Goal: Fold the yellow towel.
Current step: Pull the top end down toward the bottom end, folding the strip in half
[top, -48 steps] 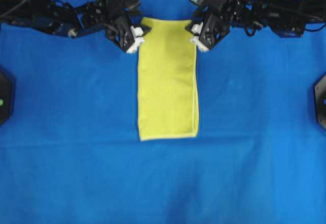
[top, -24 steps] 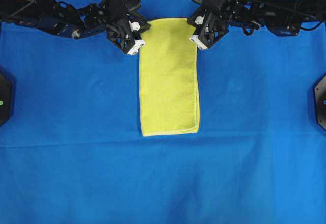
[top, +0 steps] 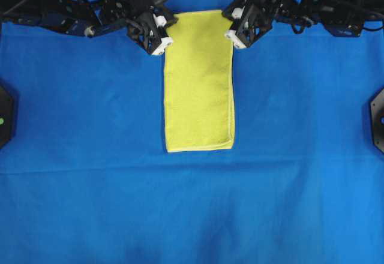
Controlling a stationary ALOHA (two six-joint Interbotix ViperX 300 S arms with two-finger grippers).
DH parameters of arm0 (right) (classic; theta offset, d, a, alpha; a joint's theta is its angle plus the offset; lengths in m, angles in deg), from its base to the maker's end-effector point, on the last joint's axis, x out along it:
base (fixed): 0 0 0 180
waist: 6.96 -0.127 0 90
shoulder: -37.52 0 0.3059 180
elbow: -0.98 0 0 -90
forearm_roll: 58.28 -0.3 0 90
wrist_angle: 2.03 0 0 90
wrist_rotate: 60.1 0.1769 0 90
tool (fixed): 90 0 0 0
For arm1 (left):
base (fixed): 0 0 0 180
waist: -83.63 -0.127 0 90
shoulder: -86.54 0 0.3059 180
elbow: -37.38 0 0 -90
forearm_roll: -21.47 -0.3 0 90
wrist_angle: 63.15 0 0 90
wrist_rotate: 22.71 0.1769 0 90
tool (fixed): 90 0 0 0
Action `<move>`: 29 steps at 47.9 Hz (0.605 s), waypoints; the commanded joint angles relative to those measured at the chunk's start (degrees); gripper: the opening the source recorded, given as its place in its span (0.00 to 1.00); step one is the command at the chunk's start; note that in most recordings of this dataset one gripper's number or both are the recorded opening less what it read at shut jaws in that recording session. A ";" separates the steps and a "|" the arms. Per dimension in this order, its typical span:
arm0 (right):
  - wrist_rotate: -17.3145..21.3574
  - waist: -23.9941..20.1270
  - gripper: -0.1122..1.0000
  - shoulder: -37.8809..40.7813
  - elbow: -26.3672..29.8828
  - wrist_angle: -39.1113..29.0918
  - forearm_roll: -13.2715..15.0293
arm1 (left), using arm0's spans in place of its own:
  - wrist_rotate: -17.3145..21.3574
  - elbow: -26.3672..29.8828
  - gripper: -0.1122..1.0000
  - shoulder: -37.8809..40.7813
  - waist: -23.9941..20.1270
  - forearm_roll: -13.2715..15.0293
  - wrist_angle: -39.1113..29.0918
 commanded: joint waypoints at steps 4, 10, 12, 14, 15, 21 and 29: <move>-0.35 1.49 0.13 -2.64 0.88 -0.26 0.09 | 0.88 1.41 0.13 -2.02 -1.23 -0.09 -0.44; -0.18 1.41 0.13 -2.81 0.88 -0.53 0.09 | 1.05 1.14 0.13 -2.64 -1.23 0.00 -0.97; 0.00 1.23 0.13 -3.08 0.70 -0.70 0.09 | 1.05 1.05 0.13 -3.16 -1.05 -0.09 -1.32; 0.18 1.05 0.13 -3.52 0.44 -1.05 0.00 | 1.05 0.88 0.13 -3.96 -0.70 -0.09 -1.76; 0.26 0.79 0.13 -4.13 0.18 -1.41 -0.09 | 1.14 0.79 0.13 -4.39 -0.44 0.00 -1.93; 0.35 -1.14 0.13 -7.56 -1.05 -3.87 -0.18 | 1.23 -0.53 0.13 -7.47 2.46 -0.09 -3.16; 0.53 -5.71 0.13 -13.36 -3.60 -6.86 -0.26 | 0.97 -4.04 0.13 -11.51 7.21 0.00 -3.25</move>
